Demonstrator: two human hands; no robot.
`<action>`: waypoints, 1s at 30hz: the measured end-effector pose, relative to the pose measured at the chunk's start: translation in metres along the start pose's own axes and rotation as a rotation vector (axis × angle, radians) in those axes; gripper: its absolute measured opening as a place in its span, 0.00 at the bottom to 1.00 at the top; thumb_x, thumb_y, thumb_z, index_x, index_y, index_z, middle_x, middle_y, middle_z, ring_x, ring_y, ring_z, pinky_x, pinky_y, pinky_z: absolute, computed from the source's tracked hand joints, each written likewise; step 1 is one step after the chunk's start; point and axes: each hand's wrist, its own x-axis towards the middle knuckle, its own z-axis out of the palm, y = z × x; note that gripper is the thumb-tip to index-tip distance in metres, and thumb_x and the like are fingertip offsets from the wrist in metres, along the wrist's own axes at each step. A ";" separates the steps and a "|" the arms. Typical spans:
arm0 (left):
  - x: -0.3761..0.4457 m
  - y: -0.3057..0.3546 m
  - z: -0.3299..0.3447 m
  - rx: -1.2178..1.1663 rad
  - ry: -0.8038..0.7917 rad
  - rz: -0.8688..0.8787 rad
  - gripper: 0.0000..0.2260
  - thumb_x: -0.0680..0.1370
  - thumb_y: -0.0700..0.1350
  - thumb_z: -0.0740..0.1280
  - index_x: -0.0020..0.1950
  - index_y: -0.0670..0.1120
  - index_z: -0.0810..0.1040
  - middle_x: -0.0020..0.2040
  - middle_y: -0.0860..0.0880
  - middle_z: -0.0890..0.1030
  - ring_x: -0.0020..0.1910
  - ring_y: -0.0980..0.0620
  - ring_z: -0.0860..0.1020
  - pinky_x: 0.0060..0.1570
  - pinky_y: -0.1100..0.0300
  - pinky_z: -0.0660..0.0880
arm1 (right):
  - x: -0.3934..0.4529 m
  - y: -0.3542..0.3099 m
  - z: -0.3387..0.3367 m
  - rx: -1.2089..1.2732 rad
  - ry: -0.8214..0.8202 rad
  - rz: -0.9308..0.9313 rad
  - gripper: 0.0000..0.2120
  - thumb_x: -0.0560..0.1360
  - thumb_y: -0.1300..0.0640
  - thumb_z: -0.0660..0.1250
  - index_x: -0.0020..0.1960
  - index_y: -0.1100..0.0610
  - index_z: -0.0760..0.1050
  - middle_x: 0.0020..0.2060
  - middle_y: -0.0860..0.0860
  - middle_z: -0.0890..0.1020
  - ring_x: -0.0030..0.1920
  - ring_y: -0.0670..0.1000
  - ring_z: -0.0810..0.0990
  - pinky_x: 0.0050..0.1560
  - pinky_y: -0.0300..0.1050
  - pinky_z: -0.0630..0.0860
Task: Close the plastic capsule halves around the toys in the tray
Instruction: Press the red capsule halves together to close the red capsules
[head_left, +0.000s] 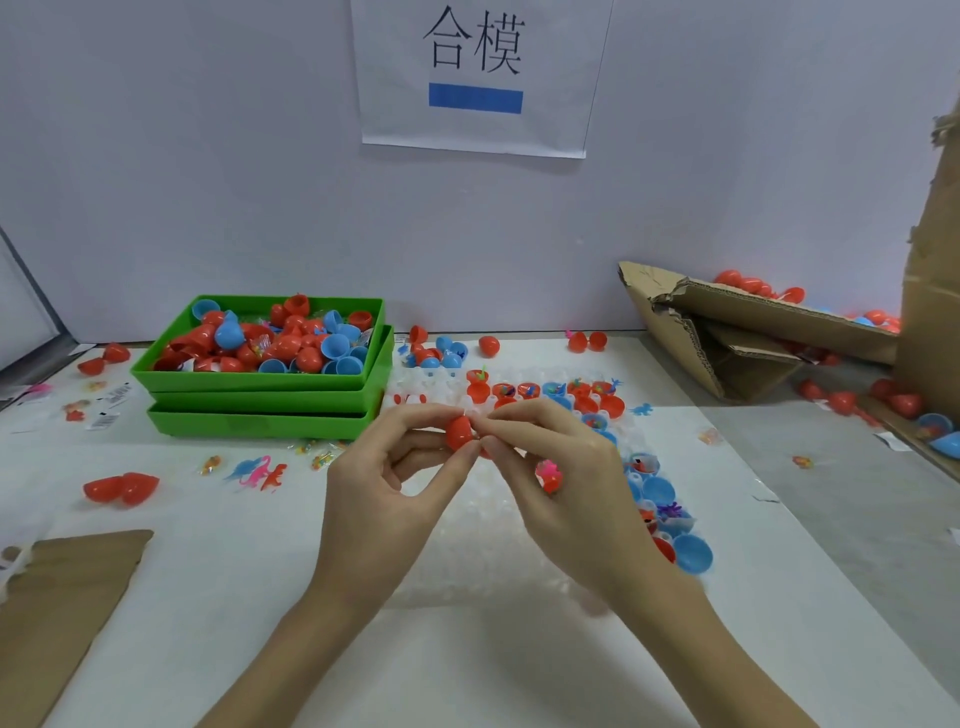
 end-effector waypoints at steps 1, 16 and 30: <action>0.000 -0.001 0.000 0.005 -0.012 0.000 0.13 0.74 0.44 0.77 0.57 0.49 0.83 0.52 0.51 0.86 0.52 0.49 0.86 0.52 0.64 0.81 | 0.000 -0.001 -0.001 0.060 -0.017 0.071 0.12 0.79 0.58 0.71 0.61 0.51 0.84 0.53 0.46 0.83 0.54 0.45 0.80 0.45 0.37 0.80; 0.000 -0.002 -0.001 0.142 -0.075 0.151 0.16 0.75 0.42 0.77 0.63 0.46 0.84 0.55 0.53 0.86 0.54 0.51 0.86 0.53 0.61 0.83 | 0.005 -0.005 -0.011 0.548 -0.058 0.461 0.08 0.76 0.52 0.76 0.55 0.49 0.84 0.48 0.44 0.87 0.51 0.45 0.86 0.50 0.34 0.80; 0.004 0.004 -0.009 0.030 -0.074 0.082 0.16 0.70 0.45 0.80 0.57 0.49 0.86 0.51 0.51 0.88 0.50 0.50 0.87 0.52 0.63 0.83 | 0.007 -0.005 -0.017 0.609 -0.159 0.435 0.12 0.75 0.55 0.75 0.58 0.52 0.83 0.50 0.45 0.87 0.54 0.45 0.85 0.51 0.33 0.79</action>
